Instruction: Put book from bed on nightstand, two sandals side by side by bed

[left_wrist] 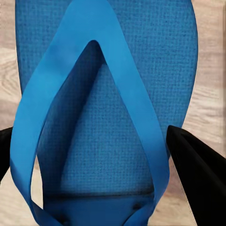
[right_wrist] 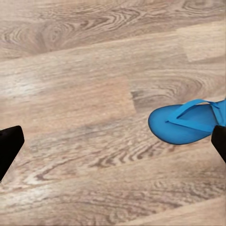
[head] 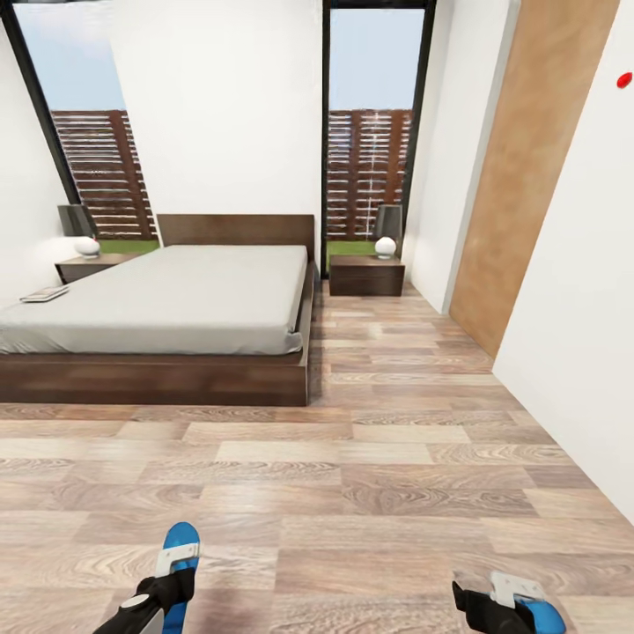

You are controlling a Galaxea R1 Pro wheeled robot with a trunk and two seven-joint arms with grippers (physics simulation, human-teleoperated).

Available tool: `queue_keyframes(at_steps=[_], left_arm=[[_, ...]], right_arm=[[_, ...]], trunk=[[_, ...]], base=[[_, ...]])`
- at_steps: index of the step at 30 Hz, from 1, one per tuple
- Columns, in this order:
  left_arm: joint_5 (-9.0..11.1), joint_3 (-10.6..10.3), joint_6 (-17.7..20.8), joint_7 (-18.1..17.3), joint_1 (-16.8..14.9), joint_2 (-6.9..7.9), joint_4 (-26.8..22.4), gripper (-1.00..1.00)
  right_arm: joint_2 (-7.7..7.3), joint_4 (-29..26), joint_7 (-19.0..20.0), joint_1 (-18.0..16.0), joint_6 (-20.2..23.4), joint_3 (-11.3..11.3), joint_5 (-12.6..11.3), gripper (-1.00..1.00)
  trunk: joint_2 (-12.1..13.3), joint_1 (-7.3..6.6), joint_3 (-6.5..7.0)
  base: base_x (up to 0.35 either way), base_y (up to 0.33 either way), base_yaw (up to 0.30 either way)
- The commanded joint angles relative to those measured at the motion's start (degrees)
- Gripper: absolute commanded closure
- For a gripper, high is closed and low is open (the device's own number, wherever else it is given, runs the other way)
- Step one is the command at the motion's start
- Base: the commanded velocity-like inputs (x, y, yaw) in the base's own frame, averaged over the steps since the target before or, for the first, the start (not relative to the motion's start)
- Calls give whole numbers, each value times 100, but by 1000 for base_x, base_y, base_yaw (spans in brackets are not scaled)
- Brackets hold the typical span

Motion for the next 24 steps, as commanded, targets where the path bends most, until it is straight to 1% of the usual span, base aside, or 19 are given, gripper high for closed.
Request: queue_keyframes(at_steps=[1,24], left_arm=[[31,10,-18,-2,-2,-3,5,100],[32,8,-26,-1,-2,0,6,100]], right_arm=[[2,-7,16,-2,31,-8,-6,-100],[4,-5,22,-2,38,-7,-5,-100]], trunk=[[0,-4,18],[30,-63,527]], base=[[0,0,0],[0,0,0]])
